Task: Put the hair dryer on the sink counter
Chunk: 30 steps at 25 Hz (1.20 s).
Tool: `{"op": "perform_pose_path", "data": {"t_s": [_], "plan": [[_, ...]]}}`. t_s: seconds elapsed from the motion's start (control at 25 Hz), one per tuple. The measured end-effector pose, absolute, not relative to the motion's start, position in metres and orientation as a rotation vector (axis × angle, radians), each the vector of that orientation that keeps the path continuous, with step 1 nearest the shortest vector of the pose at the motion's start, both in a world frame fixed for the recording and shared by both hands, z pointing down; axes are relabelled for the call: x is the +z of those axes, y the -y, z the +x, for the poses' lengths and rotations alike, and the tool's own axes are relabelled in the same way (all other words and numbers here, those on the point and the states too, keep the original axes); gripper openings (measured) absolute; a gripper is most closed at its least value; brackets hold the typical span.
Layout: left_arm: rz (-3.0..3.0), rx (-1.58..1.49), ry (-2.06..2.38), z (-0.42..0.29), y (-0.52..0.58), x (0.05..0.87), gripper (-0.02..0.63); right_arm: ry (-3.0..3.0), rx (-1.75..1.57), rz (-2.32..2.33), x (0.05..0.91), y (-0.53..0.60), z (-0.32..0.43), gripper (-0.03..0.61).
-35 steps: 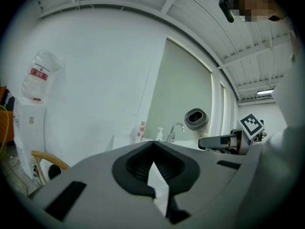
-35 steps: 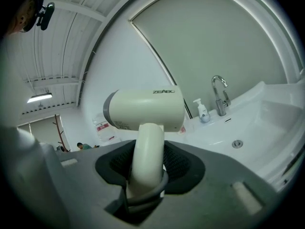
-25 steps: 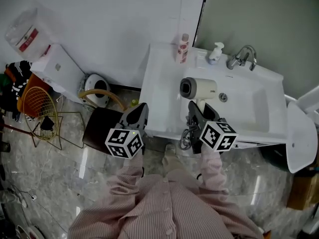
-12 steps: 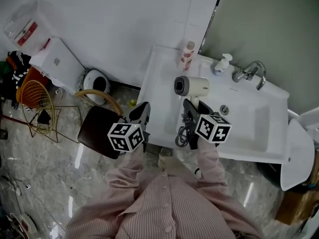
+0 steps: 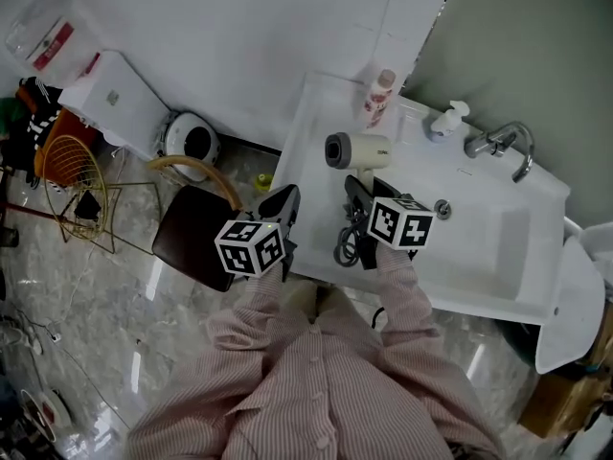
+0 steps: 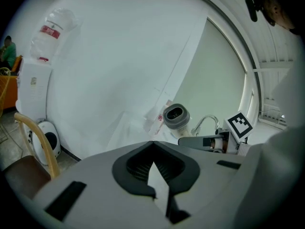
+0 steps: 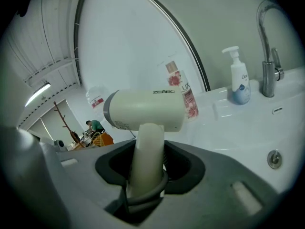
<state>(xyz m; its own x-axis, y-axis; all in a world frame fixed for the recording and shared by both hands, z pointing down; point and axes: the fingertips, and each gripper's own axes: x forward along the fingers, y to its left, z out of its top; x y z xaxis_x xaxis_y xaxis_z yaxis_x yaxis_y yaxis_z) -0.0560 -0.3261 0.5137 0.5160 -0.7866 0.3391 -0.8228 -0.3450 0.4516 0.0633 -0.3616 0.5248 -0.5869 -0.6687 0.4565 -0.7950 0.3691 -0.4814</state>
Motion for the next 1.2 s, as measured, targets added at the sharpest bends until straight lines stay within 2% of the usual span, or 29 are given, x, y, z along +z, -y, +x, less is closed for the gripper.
{"op": "perform_pose_path", "data": {"t_s": [0.48, 1.2], "plan": [[2.119, 0.112, 1.206, -0.053, 0.354, 0.542, -0.003, 2.116, 0.933, 1.311, 0.582, 0.403, 0.048, 0.161], [2.089, 0.166, 1.200, -0.054, 0.366, 0.558, -0.003, 1.923, 0.933, 1.259, 0.617, 0.413, 0.039, 0.161]]}}
